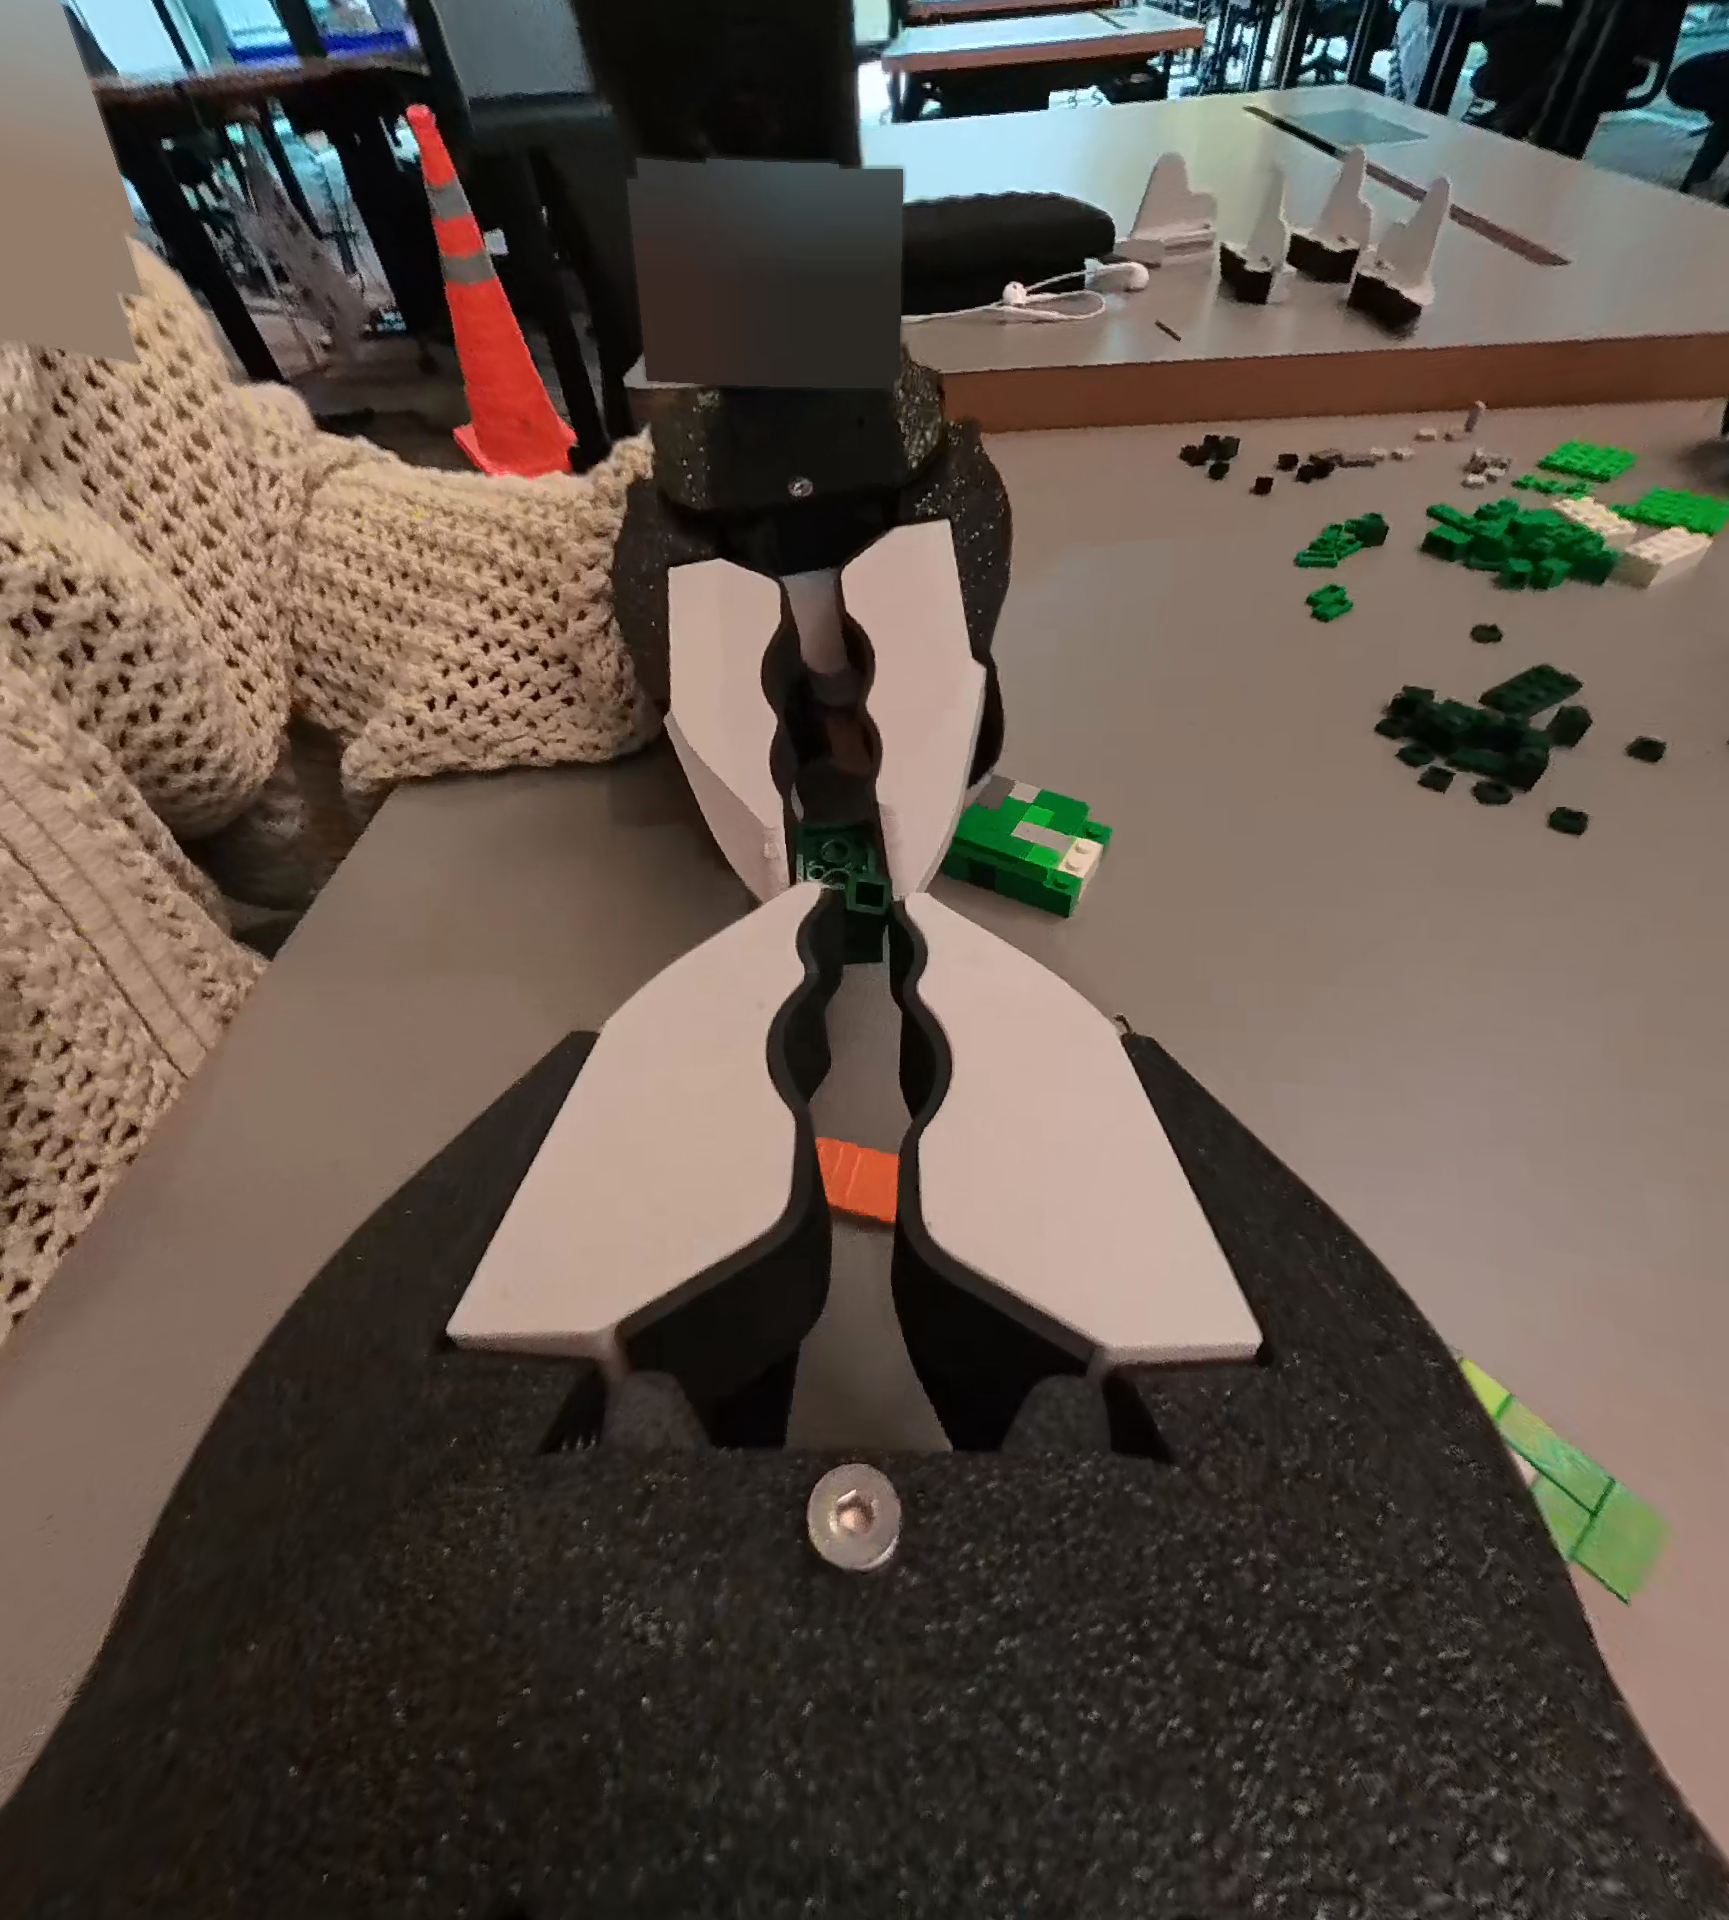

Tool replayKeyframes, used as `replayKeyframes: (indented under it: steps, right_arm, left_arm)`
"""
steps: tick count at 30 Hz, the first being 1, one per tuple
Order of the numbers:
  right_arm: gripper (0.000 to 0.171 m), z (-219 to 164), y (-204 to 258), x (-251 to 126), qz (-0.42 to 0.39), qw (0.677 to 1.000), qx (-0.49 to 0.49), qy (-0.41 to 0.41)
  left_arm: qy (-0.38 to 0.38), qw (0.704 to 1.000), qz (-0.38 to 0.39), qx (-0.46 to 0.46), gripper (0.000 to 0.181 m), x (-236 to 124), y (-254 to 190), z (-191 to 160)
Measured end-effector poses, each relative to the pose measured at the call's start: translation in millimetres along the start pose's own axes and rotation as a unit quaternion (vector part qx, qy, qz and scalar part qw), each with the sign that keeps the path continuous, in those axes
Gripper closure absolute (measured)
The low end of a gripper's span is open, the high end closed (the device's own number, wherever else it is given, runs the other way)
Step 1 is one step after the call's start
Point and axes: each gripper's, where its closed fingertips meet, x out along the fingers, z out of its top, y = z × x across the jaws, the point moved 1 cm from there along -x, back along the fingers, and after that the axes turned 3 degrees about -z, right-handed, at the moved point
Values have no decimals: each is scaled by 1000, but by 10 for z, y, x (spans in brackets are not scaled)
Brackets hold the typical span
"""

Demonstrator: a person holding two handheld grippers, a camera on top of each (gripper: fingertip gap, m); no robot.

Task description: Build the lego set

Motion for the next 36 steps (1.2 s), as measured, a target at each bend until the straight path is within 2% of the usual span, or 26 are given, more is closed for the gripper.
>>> replayKeyframes:
  steps: [8,28,36]
  right_arm:
    - [163,-37,39,-6,-17,998,-44,38]
    - [163,-19,72,-24,-16,998,-50,33]
    - [164,18,83,-52,-33,995,-84,37]
  left_arm:
    - [6,1000,-5,16,164,15,-35,-7]
    - [-7,1000,-6,22,164,-1,-52,31]
    - [-31,999,5,38,164,-16,-48,104]
